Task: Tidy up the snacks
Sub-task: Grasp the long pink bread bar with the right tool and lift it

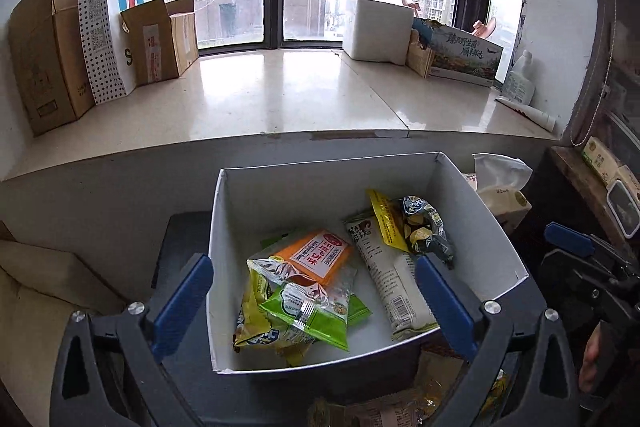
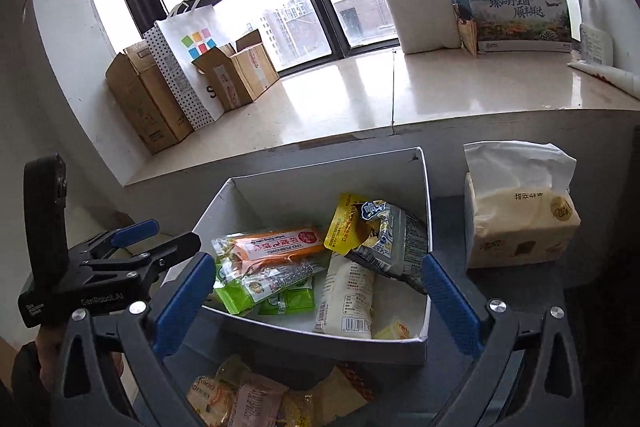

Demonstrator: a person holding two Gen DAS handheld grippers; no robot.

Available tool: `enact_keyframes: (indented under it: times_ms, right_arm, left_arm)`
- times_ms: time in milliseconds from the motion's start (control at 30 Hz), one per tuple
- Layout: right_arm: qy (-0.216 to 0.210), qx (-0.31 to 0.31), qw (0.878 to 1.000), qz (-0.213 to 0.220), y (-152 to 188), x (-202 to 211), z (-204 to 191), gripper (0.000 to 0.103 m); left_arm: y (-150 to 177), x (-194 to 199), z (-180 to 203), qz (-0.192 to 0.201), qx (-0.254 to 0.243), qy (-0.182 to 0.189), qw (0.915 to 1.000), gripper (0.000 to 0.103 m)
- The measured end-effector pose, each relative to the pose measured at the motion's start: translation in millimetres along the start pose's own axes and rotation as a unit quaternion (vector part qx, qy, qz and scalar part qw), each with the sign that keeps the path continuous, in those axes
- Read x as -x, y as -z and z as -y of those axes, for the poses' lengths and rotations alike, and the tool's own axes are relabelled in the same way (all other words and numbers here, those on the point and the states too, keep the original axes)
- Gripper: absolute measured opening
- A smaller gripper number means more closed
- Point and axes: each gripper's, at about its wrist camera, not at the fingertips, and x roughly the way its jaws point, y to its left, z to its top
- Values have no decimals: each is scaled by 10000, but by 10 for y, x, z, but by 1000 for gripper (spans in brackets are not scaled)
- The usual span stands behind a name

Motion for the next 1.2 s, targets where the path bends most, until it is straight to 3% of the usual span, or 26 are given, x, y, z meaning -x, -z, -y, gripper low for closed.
enact_keyframes:
  times_ms: [67,133,233,500,767,967,1100,1200]
  right_arm:
    - [-267,78,9996,-29,145,159,-61,103]
    - [-287,245,9993,-19,316,329,-142,103]
    - [-308,417,9987,-6,597,575,-247,103]
    - [-423,400,9982,-150,1352,891,-372,103]
    - [-65,504,9951,-846,2034,507,-639,103]
    - [-61,701,9887,-1322,2077,65,-826,103]
    - [227,727,9842,-1601,2060,-249,-867,103]
    - [413,878,9833,-1542,2046,-363,-925,103]
  left_arm:
    - [99,207,48,109,-140,93,9998,103]
    - [242,402,98,148,-275,223,9993,103]
    - [522,675,161,183,-464,124,9987,103]
    - [1421,1194,134,171,-320,213,9991,103]
    - [2103,1305,7,-145,146,33,9998,103]
    - [2217,1355,-216,-119,557,-36,9984,103]
    - [2230,1356,-311,-138,694,15,9975,103]
    - [2245,1331,-314,-168,657,-46,9977,103]
